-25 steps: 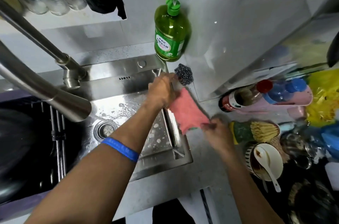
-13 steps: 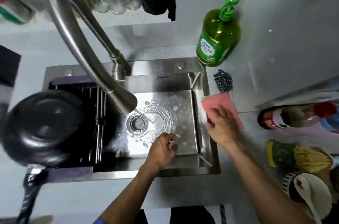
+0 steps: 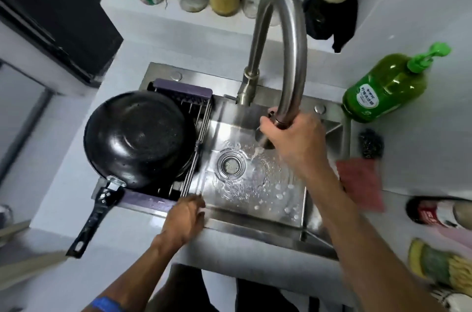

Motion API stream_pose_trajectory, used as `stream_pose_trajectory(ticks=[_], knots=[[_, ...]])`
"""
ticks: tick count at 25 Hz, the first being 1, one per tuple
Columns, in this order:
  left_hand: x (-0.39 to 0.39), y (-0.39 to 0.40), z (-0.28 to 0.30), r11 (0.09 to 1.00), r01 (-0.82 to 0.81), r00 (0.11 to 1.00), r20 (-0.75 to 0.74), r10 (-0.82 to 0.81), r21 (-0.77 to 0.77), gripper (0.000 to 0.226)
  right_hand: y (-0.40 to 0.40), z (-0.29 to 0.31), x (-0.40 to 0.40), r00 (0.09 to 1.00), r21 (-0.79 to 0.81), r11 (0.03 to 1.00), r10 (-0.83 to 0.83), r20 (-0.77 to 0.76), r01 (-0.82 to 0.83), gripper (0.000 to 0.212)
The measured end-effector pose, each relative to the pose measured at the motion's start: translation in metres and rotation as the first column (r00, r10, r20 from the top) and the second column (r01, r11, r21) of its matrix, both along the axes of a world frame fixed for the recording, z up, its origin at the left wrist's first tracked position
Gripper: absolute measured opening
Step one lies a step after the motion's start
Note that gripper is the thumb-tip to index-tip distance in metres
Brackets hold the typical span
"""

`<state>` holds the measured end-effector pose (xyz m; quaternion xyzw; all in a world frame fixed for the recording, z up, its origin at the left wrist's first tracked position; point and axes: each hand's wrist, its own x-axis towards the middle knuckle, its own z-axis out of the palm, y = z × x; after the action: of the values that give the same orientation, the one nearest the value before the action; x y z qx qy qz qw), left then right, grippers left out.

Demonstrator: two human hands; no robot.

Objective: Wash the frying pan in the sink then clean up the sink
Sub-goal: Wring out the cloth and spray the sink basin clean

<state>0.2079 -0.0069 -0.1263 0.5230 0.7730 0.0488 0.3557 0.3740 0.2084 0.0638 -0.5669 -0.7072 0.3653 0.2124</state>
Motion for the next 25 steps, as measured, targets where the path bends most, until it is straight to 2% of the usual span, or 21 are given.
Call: stream_pose_trajectory(ticks=[2,4,6,9,13,15,17,19,22,25], knots=[[-0.022,-0.023,-0.004,0.987,0.148,0.989,-0.025,-0.146,0.07,0.035,0.004,-0.014,0.001,0.995,-0.061,0.998,-0.039,-0.095,0.033,0.006],[-0.037,-0.033,0.0,0.956,0.283,0.955,-0.116,-0.274,0.077,0.04,0.01,-0.035,0.001,0.995,0.007,1.0,-0.021,-0.1,0.022,0.015],[-0.049,-0.033,0.009,0.958,0.283,0.942,-0.2,-0.27,0.037,0.044,0.019,-0.049,-0.002,0.997,0.083,0.996,-0.016,-0.077,0.023,0.02],[-0.06,-0.035,0.008,0.949,0.316,0.912,-0.272,-0.308,-0.015,0.051,0.041,-0.052,0.01,0.988,0.046,0.993,-0.099,-0.115,0.105,0.021],[-0.057,-0.036,0.005,0.943,0.332,0.9,-0.309,-0.308,0.027,0.04,0.064,-0.065,0.043,0.993,0.108,0.991,-0.094,0.077,0.085,0.023],[-0.055,-0.037,0.005,0.948,0.305,0.921,-0.281,-0.269,0.092,0.045,0.084,-0.08,0.055,0.989,0.104,0.991,-0.098,0.111,0.086,0.024],[-0.057,-0.035,0.007,0.959,0.263,0.943,-0.237,-0.232,0.107,0.042,0.088,-0.066,0.049,0.99,0.11,0.991,-0.091,0.111,0.079,0.02],[-0.058,-0.034,0.008,0.963,0.258,0.946,-0.225,-0.235,0.077,0.042,0.092,-0.06,0.056,0.987,0.101,0.994,-0.062,0.148,0.047,0.013],[-0.055,-0.033,0.007,0.966,0.258,0.944,-0.223,-0.245,0.031,0.061,0.1,-0.066,0.078,0.957,0.058,0.998,-0.044,0.286,0.028,0.014],[-0.054,-0.033,0.005,0.977,0.214,0.955,-0.21,-0.21,-0.005,0.06,0.103,-0.075,0.088,0.928,-0.039,0.999,0.0,0.374,0.015,0.015]])
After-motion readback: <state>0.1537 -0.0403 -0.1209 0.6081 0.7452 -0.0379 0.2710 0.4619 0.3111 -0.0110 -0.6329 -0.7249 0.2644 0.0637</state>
